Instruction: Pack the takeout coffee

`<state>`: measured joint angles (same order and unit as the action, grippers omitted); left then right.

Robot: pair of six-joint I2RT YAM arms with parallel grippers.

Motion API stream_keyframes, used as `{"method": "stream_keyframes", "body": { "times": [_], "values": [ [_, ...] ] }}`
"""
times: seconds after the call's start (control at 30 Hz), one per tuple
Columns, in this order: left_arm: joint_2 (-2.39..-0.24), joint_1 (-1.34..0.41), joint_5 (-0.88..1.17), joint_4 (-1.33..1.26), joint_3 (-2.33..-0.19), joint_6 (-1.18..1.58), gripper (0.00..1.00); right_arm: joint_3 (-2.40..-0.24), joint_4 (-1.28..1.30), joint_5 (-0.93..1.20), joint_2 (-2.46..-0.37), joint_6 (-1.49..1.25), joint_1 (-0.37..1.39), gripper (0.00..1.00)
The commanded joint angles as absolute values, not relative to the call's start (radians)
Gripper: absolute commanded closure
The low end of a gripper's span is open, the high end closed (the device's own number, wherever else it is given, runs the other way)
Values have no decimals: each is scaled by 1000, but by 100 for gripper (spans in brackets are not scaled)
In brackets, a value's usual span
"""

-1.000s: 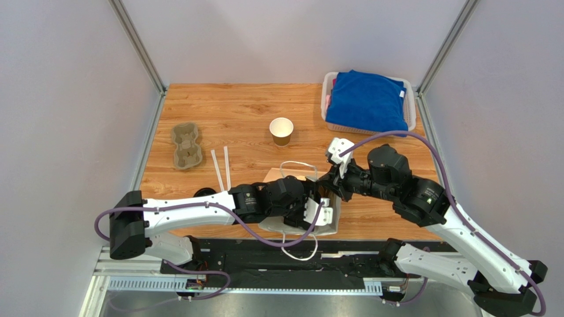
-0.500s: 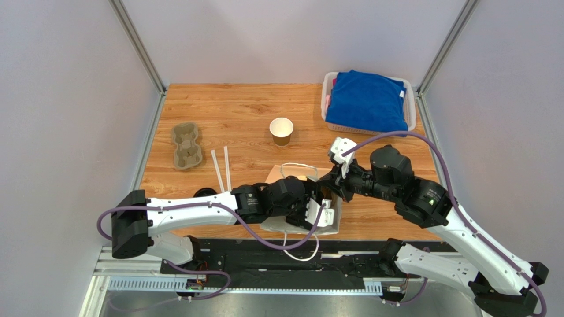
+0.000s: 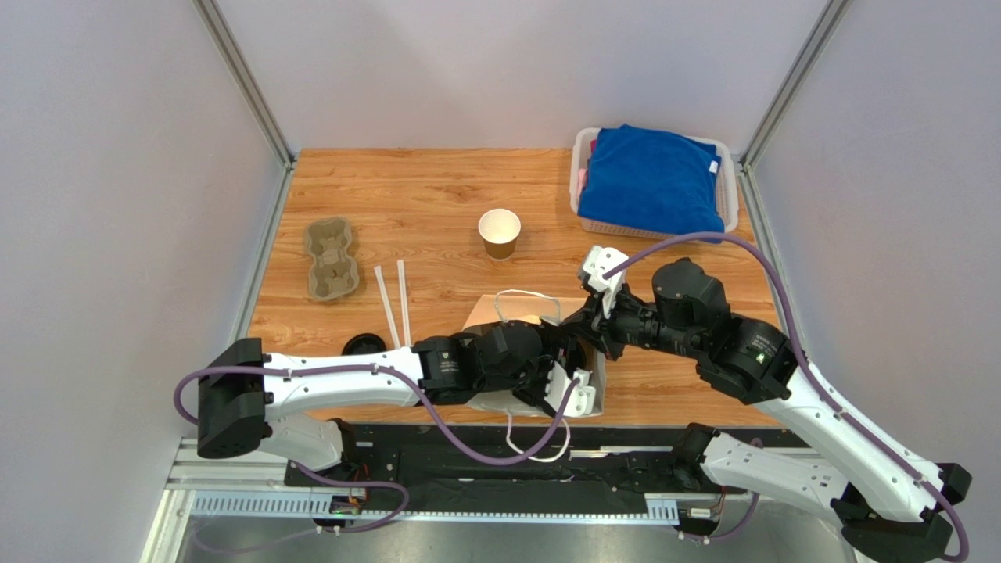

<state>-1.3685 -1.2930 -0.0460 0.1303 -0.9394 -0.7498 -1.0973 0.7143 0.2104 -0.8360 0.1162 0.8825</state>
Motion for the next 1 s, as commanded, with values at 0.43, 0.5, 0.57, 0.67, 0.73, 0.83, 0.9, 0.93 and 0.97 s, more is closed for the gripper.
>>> {"method": "stream_keyframes", "body": {
  "times": [0.43,0.5,0.57,0.67,0.73,0.83,0.9,0.93,0.97],
  "values": [
    [-1378,-1266,-58,202,-957,-658,65,-1109,669,212,-831,104,888,100],
    [-1384,-1261,-54,204,-959,-661,65,-1109,670,213,-831,101,888,100],
    [-1399,-1252,-43,231,-977,-654,65,-1109,667,213,-834,103,888,100],
    [-1417,-1246,-34,248,-996,-641,65,-1109,664,215,-838,101,888,100],
    [-1431,-1243,-32,255,-1002,-635,65,-1109,663,216,-839,100,888,100],
    [-1442,-1239,-28,261,-1009,-629,65,-1109,663,218,-839,97,888,100],
    [-1448,-1238,-15,270,-1017,-627,65,-1109,663,218,-841,95,888,100],
    [-1453,-1238,-11,278,-1023,-624,65,-1109,661,216,-841,97,888,100],
    [-1456,-1236,-6,294,-1031,-615,65,-1109,661,218,-842,95,888,100]
  ]
}}
